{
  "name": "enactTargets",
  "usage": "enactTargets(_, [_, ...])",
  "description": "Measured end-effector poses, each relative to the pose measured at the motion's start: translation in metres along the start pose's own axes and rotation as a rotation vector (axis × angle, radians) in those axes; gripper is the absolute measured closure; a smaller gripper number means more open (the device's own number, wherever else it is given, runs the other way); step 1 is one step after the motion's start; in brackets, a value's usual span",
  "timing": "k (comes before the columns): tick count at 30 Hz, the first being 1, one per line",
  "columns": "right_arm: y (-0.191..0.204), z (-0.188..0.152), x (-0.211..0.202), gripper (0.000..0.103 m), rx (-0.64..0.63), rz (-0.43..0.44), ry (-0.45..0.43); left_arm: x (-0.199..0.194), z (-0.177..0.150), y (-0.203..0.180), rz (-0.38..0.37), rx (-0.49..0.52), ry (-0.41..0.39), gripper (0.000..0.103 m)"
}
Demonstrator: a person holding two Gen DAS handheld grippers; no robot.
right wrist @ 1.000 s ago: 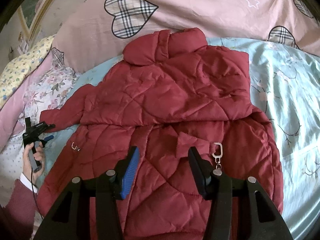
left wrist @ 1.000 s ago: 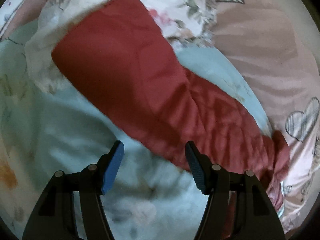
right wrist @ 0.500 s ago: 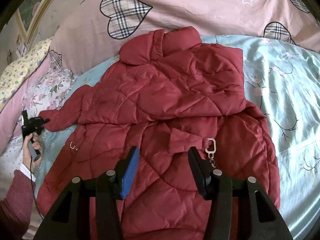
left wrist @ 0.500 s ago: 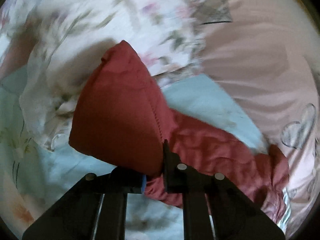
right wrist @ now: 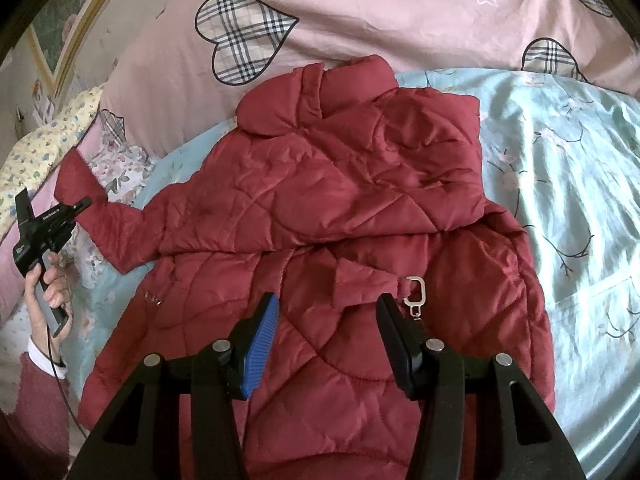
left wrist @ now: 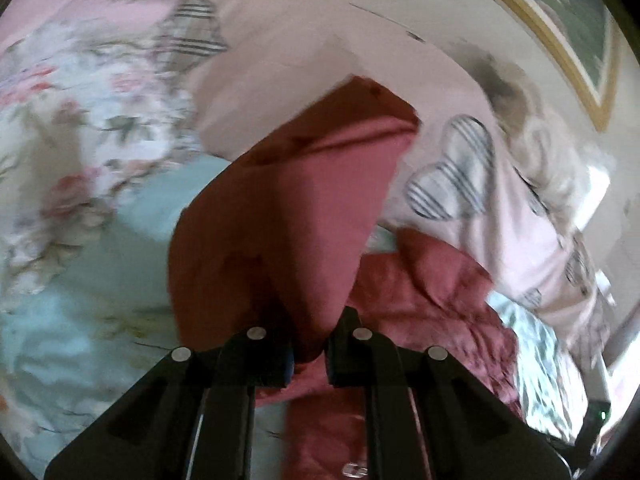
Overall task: Fold large clothes
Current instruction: 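Grasp the sleeve cuff with the left tool and lift it, then fold the held sleeve over the coat body with the left tool, release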
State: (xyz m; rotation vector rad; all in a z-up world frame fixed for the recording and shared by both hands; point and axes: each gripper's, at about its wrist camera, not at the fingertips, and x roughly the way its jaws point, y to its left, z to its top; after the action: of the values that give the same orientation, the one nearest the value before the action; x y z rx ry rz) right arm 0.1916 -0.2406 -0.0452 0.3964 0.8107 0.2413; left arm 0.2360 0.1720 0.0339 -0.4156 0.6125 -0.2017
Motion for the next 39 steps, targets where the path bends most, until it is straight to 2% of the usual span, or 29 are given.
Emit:
enactTargets(11, [-0.022, 0.002, -0.005, 0.050, 0.062, 0.016, -0.003, 0.019, -0.027, -0.106, -0.158, 0.157, 0.091, 0.094])
enactTargets(16, [-0.028, 0.004, -0.006, 0.050, 0.085, 0.039, -0.009, 0.038, -0.041, -0.152, -0.196, 0.246, 0.142, 0.094])
enactTargets(28, [-0.055, 0.032, -0.008, 0.049, 0.164, 0.095, -0.049, 0.101, -0.101, -0.244, -0.191, 0.409, 0.264, 0.094])
enactTargets(34, [-0.076, 0.054, -0.002, 0.049, 0.238, 0.138, -0.074, 0.122, -0.136, -0.282, -0.184, 0.526, 0.266, 0.094])
enactTargets(39, [-0.094, 0.075, 0.015, 0.049, 0.321, 0.206, -0.085, 0.131, -0.156, -0.296, -0.187, 0.572, 0.269, 0.093])
